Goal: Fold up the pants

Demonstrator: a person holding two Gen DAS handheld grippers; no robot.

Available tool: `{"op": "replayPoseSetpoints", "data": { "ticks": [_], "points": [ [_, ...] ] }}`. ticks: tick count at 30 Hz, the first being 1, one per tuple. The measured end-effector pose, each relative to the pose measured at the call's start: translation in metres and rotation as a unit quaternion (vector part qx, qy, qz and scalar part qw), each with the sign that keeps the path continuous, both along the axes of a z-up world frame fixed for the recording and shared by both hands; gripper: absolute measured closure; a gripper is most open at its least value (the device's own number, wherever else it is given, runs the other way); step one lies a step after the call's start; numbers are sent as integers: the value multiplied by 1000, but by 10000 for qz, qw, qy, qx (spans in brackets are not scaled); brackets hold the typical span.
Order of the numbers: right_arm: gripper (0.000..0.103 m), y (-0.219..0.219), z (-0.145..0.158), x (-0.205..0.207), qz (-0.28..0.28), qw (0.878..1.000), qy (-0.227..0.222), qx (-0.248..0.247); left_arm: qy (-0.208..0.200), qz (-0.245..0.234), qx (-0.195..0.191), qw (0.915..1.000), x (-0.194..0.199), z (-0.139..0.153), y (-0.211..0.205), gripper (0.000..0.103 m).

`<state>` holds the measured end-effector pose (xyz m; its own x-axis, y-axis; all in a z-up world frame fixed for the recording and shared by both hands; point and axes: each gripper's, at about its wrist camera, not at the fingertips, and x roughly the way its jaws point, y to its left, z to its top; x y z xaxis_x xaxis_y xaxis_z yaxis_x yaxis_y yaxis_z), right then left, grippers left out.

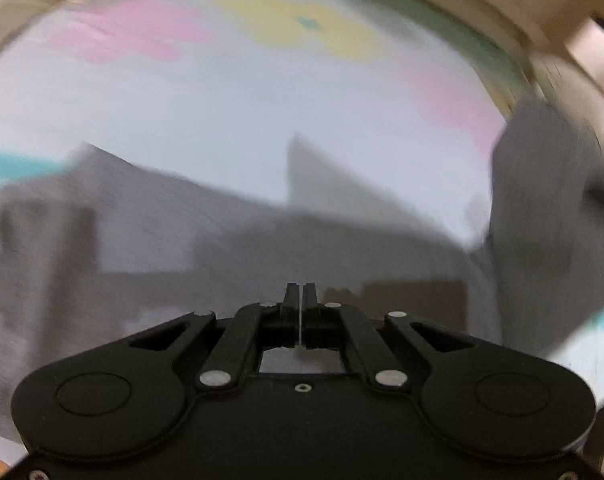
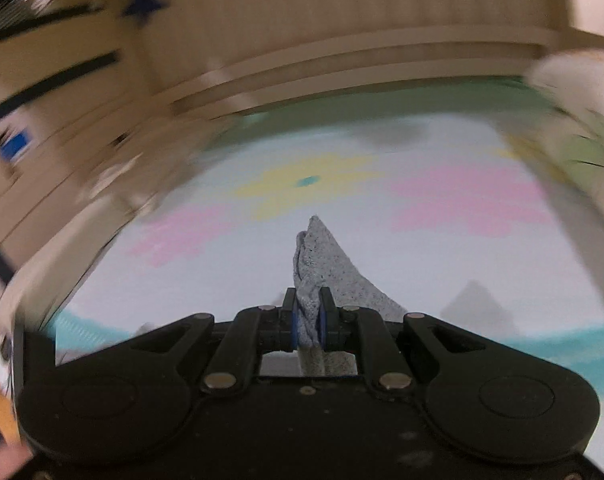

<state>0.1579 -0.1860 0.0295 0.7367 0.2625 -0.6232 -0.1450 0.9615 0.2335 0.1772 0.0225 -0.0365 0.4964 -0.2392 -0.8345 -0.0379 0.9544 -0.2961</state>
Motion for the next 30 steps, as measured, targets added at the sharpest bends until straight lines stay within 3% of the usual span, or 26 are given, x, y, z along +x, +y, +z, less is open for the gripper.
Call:
{"op": "replayPoseSetpoints", "data": {
  "ticks": [5, 11, 12, 14, 17, 21, 26, 30],
  "points": [
    [92, 113, -61, -23, 688, 9966, 51, -448, -698, 888, 338, 9930, 0, 12, 68, 102],
    [89, 207, -140, -59, 1220, 9878, 177, -947, -337, 1042, 229, 9937, -5, -5, 101, 102],
    [81, 213, -146, -62, 1341, 9861, 162, -963, -213, 1050, 122, 9942, -4, -9, 103, 102],
    [70, 218, -153, -66, 1614, 9830, 250, -842, -13, 1051, -105, 9944, -6, -13, 107, 102],
    [67, 228, -144, -81, 1809, 9800, 190, -813, 101, 934, -319, 9951, -7, -16, 111, 102],
    [66, 217, -123, -87, 2003, 9792, 194, -265, -17, 638, -408, 9971, -8, -8, 97, 102],
    [66, 179, -107, -94, 1130, 9936, -51, -14, 32, 146, -359, 9992, -7, -10, 66, 101],
    [66, 147, -104, -81, 170, 9980, -37, -612, 289, -259, -81, 9992, -13, -27, 42, 101]
  ]
}}
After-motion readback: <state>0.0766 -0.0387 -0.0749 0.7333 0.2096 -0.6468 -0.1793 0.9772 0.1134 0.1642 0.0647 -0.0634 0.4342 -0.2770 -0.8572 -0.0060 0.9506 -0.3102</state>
